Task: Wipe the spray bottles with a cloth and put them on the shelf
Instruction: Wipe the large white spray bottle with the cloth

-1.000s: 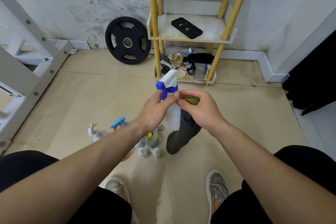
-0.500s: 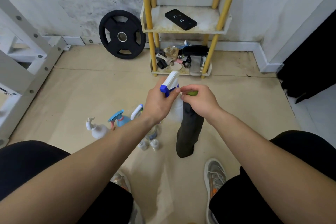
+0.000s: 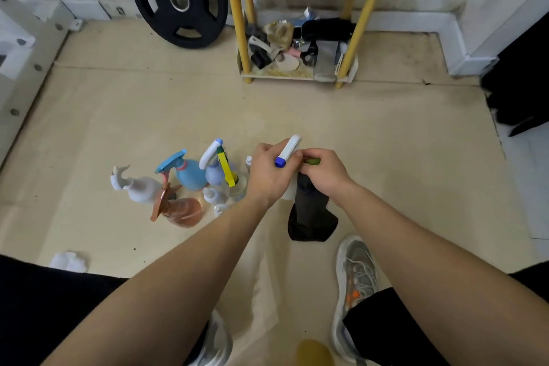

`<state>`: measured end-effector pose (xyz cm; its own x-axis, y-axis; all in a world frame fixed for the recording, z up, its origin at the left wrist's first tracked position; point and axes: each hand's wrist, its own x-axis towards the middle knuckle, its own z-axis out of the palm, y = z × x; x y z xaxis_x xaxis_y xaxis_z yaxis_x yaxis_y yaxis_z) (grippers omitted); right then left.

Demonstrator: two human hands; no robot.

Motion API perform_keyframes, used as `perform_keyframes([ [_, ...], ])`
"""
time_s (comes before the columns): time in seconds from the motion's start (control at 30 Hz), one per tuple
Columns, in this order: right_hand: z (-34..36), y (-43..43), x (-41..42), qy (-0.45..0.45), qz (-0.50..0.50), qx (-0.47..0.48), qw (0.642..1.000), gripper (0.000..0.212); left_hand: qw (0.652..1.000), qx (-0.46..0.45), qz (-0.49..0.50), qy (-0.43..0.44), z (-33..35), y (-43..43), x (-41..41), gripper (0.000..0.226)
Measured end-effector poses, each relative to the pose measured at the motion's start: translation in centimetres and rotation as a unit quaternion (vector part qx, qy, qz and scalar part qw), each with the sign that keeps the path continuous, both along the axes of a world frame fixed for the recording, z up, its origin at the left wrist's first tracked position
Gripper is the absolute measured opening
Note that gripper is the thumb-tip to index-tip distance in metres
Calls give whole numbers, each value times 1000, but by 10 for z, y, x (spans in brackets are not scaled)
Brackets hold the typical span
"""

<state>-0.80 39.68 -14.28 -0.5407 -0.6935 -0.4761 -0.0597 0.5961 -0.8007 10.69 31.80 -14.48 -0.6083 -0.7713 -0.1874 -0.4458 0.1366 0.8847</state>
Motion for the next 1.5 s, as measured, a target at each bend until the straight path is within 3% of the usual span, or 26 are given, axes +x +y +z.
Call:
perform_keyframes([
  [0.13,-33,-7,-8,-1,-11,54,998,30,998,-50,8,-22,-38,-7,0,22],
  [0.27,-53,-16,-9,95,72,76,990,60,999,-3,44,-21,-73,-13,5,15],
  [0.37,-65,-25,-8,198,190,89,958,60,997,6,73,-21,-89,-16,4,19],
  [0.5,-72,-31,-8,242,217,98,940,45,995,28,85,-41,-95,-18,7,25],
  [0.67,-76,-21,-5,164,158,116,967,72,993,56,78,-69,-95,-14,23,34],
  [0.8,-75,-6,-8,67,21,173,982,64,990,63,65,-112,-86,-12,28,40],
  [0.93,-84,14,2,15,44,197,979,53,983,67,64,-160,-76,-4,40,56],
  [1.17,-124,30,27,121,147,270,944,67,972,-32,64,-224,-69,11,80,16],
  [1.33,-160,30,38,122,208,370,897,118,967,-54,47,-245,-78,12,93,6],
  [1.4,-173,26,41,169,239,391,873,130,966,-59,61,-244,-83,9,99,4],
  [1.5,-186,26,41,250,241,388,854,115,965,-77,79,-238,-90,6,107,3],
])
